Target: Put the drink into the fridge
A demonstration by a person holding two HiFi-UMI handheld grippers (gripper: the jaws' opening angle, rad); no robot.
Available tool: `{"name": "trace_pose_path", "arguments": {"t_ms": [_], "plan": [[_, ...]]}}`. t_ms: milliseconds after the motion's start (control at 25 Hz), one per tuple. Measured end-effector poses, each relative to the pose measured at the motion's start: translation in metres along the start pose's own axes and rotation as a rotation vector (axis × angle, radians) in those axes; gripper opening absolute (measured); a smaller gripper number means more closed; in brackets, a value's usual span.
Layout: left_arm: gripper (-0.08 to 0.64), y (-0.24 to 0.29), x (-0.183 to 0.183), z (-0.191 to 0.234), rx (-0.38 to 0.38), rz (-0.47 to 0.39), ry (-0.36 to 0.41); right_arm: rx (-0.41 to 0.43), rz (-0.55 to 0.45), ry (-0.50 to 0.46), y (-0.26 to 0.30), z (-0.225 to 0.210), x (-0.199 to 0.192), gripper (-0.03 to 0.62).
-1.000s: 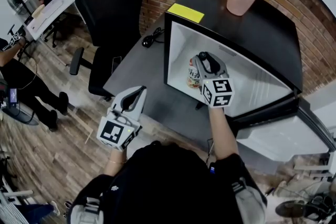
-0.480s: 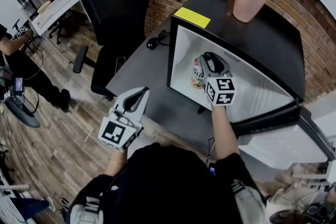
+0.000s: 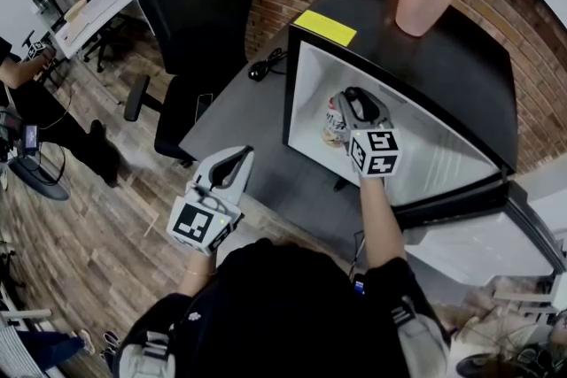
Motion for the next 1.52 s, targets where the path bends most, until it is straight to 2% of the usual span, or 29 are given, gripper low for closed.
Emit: {"name": "trace_pose_path", "arguments": {"t_ms": [840,1040,1520], "plan": [[-0.003,-0.002,-0.001,-0.009,-0.039,0.003,-0.005,-0.043,0.013,-0.032,-0.012,0.004,-0.003,0.152],[-0.003,-0.002,-0.001,-0.01,-0.048,0.003,-0.006,-0.04,-0.006,-0.051,-0.014,0.007,0.006,0.187],[-0.003,0.005,-0.001,-0.017,-0.096,-0.003,-0.016,-0.098,-0.112,-0.049,-0.049,0.013,0.03,0.186]]}}
Point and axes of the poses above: the fingertips, and each gripper's own axes: y forward along the fingers, z to its left, x out of its top, the point moved 6 cm from there along -y, backward along the fingers, and after that the axes turned 10 degrees about x, right-handed, at the moved point
